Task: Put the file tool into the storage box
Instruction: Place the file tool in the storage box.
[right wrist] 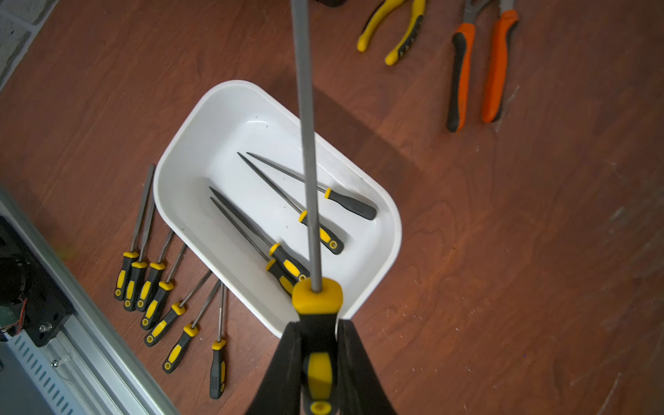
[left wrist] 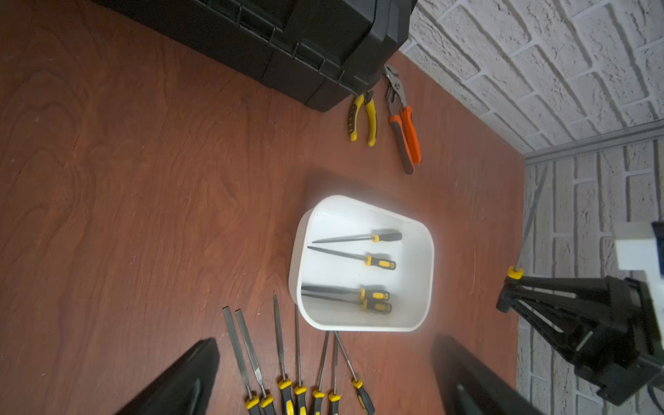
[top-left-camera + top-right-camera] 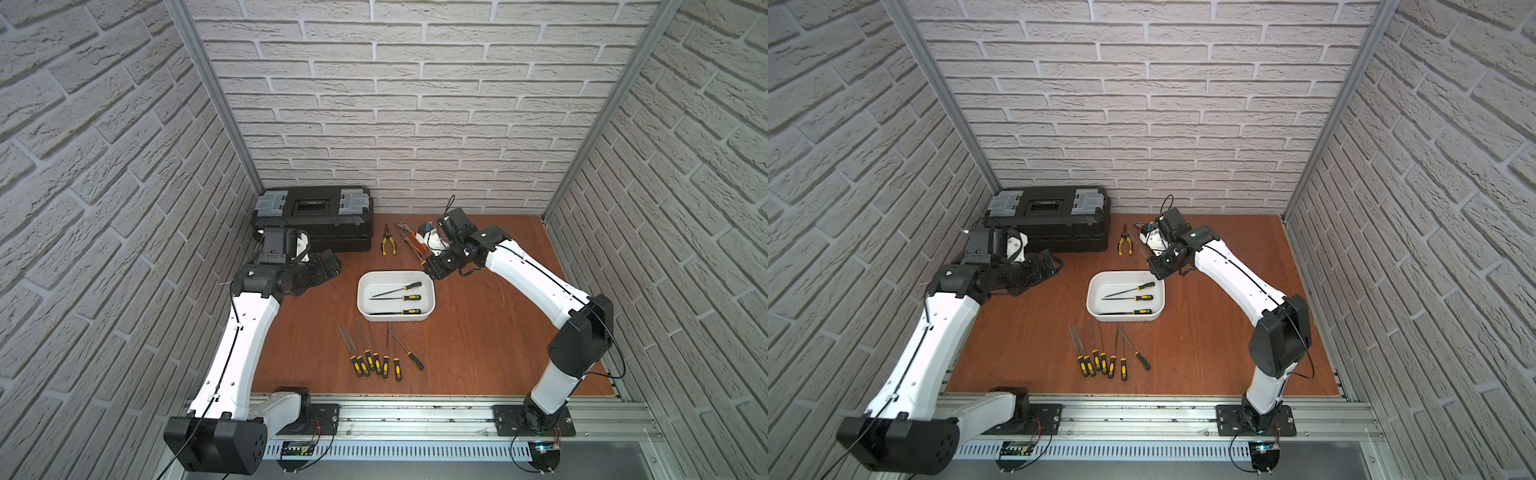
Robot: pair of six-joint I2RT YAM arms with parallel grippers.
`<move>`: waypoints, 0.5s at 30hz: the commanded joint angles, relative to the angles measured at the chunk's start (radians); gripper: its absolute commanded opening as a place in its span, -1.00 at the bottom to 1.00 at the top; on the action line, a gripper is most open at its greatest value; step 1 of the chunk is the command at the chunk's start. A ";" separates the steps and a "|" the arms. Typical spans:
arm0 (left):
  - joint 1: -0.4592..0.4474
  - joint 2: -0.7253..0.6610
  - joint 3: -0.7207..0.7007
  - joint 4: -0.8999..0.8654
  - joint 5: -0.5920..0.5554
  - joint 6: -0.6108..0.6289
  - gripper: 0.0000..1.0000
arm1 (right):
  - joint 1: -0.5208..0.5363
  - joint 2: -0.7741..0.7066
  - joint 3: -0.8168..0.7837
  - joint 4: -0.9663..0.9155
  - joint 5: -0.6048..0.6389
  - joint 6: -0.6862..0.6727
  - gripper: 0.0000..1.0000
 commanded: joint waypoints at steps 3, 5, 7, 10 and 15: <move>0.043 -0.021 -0.045 -0.022 0.018 0.004 0.96 | 0.077 0.087 0.109 -0.073 -0.027 -0.138 -0.73; 0.077 -0.026 -0.070 -0.004 0.049 -0.018 0.97 | 0.100 0.122 0.131 -0.098 -0.011 -0.179 -0.73; 0.097 -0.021 -0.080 0.010 0.082 -0.034 0.97 | 0.122 0.142 0.132 -0.106 0.014 -0.222 -0.73; 0.101 0.012 -0.048 0.005 0.108 -0.025 0.96 | 0.147 0.162 0.115 -0.105 0.048 -0.269 -0.73; 0.097 0.066 0.019 -0.041 0.109 -0.003 0.97 | 0.160 0.157 -0.003 -0.020 0.097 -0.323 -0.73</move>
